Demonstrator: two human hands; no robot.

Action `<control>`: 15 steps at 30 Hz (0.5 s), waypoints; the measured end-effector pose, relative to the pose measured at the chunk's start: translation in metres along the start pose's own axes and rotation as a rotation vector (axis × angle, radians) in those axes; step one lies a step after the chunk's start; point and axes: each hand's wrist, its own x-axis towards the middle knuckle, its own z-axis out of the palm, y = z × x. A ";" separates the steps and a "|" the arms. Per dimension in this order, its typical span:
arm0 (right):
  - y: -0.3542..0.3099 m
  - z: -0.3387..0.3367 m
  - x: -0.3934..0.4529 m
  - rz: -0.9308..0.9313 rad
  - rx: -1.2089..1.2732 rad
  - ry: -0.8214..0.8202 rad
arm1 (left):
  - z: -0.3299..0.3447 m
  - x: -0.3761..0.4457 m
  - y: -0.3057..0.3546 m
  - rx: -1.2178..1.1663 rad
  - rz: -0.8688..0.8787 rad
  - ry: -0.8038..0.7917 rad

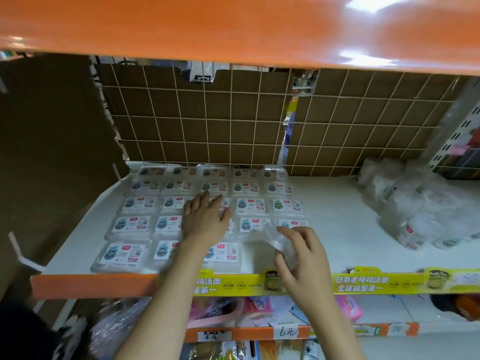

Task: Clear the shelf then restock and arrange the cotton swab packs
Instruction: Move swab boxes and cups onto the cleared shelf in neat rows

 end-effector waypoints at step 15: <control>-0.008 0.027 -0.014 -0.053 -0.088 -0.233 | 0.002 0.000 -0.003 -0.021 0.004 0.055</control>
